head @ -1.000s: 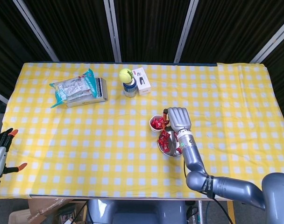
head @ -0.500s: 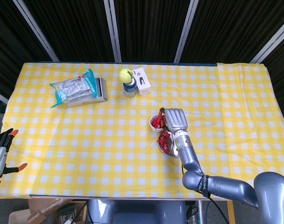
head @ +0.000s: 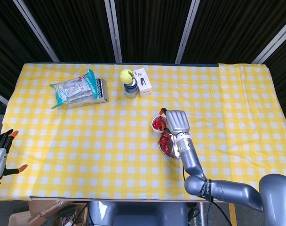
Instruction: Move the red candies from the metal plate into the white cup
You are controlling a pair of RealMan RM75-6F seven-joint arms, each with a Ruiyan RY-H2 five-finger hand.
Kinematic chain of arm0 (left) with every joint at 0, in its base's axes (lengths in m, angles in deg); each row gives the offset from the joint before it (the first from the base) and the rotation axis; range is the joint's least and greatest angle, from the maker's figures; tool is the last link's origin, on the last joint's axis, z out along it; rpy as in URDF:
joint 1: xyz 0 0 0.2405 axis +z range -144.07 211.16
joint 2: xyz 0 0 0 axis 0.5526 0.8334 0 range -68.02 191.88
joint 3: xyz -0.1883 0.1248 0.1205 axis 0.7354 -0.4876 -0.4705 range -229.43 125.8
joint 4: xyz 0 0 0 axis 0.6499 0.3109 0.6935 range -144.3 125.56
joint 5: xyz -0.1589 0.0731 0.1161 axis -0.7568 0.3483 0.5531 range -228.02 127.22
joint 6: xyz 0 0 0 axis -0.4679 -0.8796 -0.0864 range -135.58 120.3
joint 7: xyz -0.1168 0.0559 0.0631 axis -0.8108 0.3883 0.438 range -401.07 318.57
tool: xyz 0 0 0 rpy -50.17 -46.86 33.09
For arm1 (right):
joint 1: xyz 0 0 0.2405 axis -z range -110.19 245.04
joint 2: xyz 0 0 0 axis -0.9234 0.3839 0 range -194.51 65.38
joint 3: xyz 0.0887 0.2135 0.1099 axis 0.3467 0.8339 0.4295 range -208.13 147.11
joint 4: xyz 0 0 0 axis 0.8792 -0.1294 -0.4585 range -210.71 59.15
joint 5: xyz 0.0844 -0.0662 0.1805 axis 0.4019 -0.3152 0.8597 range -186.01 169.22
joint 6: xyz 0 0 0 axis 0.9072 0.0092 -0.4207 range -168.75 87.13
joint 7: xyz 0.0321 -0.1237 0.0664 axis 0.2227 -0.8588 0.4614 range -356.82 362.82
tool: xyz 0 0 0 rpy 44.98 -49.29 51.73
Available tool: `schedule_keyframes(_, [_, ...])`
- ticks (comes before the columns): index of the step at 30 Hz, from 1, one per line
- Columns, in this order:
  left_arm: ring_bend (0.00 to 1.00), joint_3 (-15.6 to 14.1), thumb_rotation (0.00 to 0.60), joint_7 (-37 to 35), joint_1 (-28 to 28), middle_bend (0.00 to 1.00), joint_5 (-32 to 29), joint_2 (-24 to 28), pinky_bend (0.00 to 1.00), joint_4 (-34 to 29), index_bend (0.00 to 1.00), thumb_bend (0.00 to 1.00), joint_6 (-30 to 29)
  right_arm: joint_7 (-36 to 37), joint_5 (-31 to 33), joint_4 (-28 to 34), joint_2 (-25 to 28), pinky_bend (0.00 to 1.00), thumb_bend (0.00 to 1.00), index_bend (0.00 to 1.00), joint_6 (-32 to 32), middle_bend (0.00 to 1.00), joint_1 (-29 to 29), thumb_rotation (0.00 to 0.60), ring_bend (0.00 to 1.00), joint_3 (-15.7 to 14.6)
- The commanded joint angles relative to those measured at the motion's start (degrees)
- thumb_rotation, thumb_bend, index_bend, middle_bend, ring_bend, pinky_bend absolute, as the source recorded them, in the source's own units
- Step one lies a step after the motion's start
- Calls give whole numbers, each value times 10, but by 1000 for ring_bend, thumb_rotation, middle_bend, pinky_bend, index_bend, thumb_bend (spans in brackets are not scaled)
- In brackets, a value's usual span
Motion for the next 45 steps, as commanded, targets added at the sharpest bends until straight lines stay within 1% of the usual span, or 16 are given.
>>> schedule_keyframes(1, [0,0,600,0,0,0,0,0,0,0,0,48,0,-1,-6,20,10,1000,520,359,-11,877,7,600,908,-3])
schedule_keyframes(8, [0,0,600,0,1,0,1,-1,0,0,0,48,-3,-5,-30,88,43,1000,503,359,-39,877,28,600,908,-19])
schedule_keyframes(11, [0,-1,600,2,2,0,2,-1,0,1,0,48,-4,-7,-47,126,63,1000,424,359,-55,877,44,600,908,-35])
schedule_keyframes(12, [0,-1,600,2,2,0,3,-2,0,1,0,48,-5,-7,-52,137,69,1000,384,359,-60,877,49,600,908,-40])
schedule_keyframes(13, [0,-1,600,3,2,0,3,-2,0,1,0,48,-6,-8,-60,151,76,1000,352,359,-66,877,57,600,908,-50])
schedule_keyframes(15, [0,0,600,4,2,0,4,-3,0,2,0,48,-7,-8,-69,167,84,1000,322,358,-71,877,67,600,908,-66])
schedule_keyframes(17, [0,0,600,6,3,0,6,-4,0,2,0,48,-10,-11,-75,176,87,1000,315,358,-74,877,75,600,908,-82])
schedule_keyframes(19, [0,-1,600,8,3,0,8,-5,0,3,0,48,-13,-17,-80,175,85,1000,316,359,-76,877,81,600,908,-96])
schedule_keyframes(22, [0,-2,600,11,5,0,13,-7,0,3,0,48,-18,-24,-78,167,79,1000,316,359,-78,877,88,600,908,-109])
schedule_keyframes(26, [0,-3,600,15,6,0,17,-9,0,7,0,48,-23,-29,-53,145,69,1000,312,359,-72,877,100,600,908,-123])
schedule_keyframes(31, [0,-2,600,18,7,0,16,-11,0,7,0,48,-24,-25,-47,123,61,1000,275,360,-65,877,108,600,908,-128])
schedule_keyframes(33, [0,-2,600,18,7,0,16,-11,0,8,0,48,-24,-24,-47,117,57,1000,267,376,-63,877,110,600,908,-129])
schedule_keyframes(40, [0,-2,600,20,7,0,15,-11,0,7,0,48,-23,-17,-54,102,48,1000,266,433,-59,877,115,600,908,-125])
schedule_keyframes(45, [0,-2,600,18,6,0,15,-11,0,8,0,48,-22,-13,-57,94,43,1000,266,445,-56,877,118,600,908,-119])
